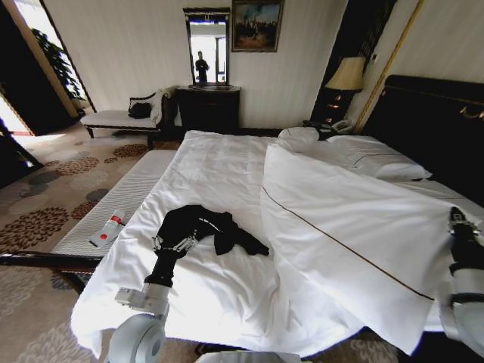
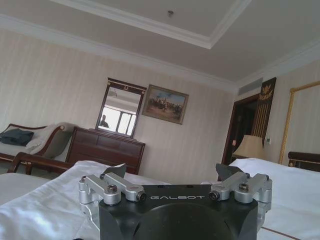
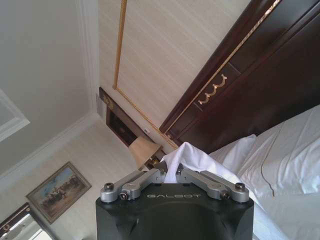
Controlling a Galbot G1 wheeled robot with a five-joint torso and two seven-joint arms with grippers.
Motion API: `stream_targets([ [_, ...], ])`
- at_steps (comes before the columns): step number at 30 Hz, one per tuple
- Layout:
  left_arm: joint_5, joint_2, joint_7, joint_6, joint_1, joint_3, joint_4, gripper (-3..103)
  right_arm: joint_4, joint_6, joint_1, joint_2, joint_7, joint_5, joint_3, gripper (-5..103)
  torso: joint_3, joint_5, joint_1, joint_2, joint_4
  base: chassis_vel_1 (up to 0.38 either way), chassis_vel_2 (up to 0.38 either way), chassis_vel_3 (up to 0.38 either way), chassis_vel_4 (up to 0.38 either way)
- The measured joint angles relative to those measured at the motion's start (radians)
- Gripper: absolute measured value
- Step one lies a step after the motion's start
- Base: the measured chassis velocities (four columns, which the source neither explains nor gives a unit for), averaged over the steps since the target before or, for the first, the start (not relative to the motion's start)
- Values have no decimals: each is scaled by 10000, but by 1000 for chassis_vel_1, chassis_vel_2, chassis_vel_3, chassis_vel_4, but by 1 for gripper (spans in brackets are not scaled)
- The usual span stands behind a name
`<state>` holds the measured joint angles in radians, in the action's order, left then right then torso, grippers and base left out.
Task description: Fold the clothes on the bed.
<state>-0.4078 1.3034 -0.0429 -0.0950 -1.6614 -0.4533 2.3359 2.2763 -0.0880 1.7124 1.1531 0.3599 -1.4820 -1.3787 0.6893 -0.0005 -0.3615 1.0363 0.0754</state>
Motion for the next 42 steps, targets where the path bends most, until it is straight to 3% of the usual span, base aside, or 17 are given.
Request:
stream_targets([
  [8, -119, -193, -2, 38, 452, 222, -155, 100, 121, -422, 708, 213, 663, 574, -1104, 1, 1, 0, -2, 0, 2, 0, 0, 0, 0],
  [14, -249, -206, -7, 52, 964, 402, -693, 100, 204, -351, 1616, 737, 1983, 644, -2337, 1, 0, -3, -1, 0, 4, 0, 0, 0, 0],
  [19, -352, -232, -21, 53, 1139, 385, -1000, 100, 87, 41, 1909, 1189, 2893, 836, -2436, 1, 0, -1, -1, 0, 1, 0, 0, 0, 0],
  [25, -482, -224, -42, 55, 1587, 319, -1713, 100, -374, -24, 2343, 1735, 3692, 1204, -2477, 1, 0, -1, 0, -1, 1, 0, 0, 0, 0],
  [36, -308, -196, -52, 35, 1972, 546, -2349, 100, -1868, -370, 2733, 1677, 4034, 1940, -2457, -2, 1, 1, -1, -1, -4, 0, 0, 0, 0],
  [37, -306, -190, -51, 36, 1968, 545, -2352, 100, -2159, -435, 2721, 1677, 4054, 2068, -2422, 3, 1, 0, -1, -1, 1, 0, 0, 0, 0],
  [42, -280, -148, -51, 35, 1822, 426, -2261, 100, -3298, -740, 2593, 1713, 3899, 2594, -1973, 4, 0, 2, -1, -2, -2, 0, 0, 0, 0],
])
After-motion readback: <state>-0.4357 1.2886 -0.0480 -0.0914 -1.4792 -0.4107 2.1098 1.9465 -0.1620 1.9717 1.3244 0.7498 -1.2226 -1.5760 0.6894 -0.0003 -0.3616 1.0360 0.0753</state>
